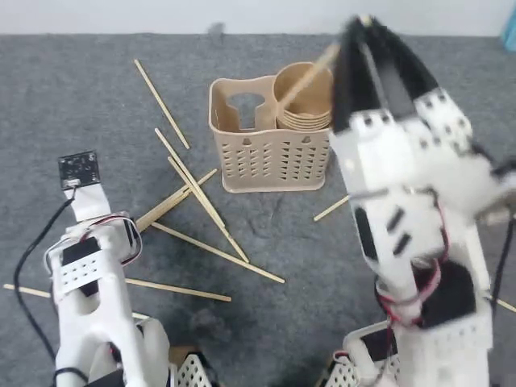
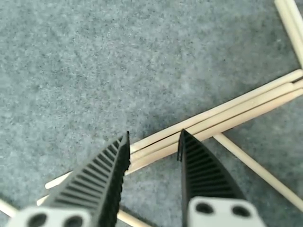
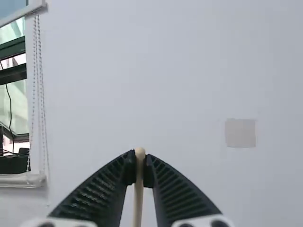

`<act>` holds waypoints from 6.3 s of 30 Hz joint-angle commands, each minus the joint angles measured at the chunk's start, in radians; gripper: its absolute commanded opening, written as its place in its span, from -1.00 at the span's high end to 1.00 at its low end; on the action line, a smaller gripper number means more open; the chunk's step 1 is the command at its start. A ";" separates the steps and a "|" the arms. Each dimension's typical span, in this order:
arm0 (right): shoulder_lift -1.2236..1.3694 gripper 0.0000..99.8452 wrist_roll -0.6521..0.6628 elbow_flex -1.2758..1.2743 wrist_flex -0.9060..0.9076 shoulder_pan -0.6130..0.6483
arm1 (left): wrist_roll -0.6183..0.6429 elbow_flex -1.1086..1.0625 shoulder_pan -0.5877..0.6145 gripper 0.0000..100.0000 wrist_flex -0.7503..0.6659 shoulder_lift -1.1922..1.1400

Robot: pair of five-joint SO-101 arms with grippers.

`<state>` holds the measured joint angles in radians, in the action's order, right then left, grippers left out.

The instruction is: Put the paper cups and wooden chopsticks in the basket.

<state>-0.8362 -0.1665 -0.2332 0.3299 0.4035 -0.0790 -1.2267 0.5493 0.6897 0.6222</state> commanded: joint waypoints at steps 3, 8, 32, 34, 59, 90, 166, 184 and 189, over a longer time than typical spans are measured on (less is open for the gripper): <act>0.341 0.98 -0.005 0.301 -0.022 0.013 | 0.000 0.007 0.008 0.68 -0.026 0.034; 0.519 0.98 -0.005 0.385 -0.021 0.012 | 0.000 0.007 0.008 0.68 -0.028 0.034; 0.582 0.98 -0.012 -0.144 0.058 0.074 | 0.000 0.008 0.003 0.68 -0.029 0.034; 0.582 0.98 -0.012 -0.163 0.058 0.074 | 0.000 0.008 0.003 0.68 -0.029 0.034; 0.088 0.70 -0.006 0.143 0.533 -0.002 | 0.000 0.010 0.003 0.68 -0.029 0.034; 0.634 0.72 0.640 -0.350 0.868 -0.565 | 0.000 0.008 0.003 0.68 -0.029 0.034; 0.800 0.98 0.832 -0.422 0.650 -0.707 | 0.000 0.008 0.008 0.68 -0.029 0.034; 0.102 0.98 0.664 -0.322 0.901 -0.840 | 0.000 0.008 0.005 0.68 -0.028 0.034; -0.084 0.98 0.434 -0.299 0.892 -0.814 | 0.000 0.008 0.006 0.68 -0.028 0.034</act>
<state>-0.8009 0.3951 -0.6153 1.2213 -0.4296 -0.0806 -1.2267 0.5493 0.6897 0.6222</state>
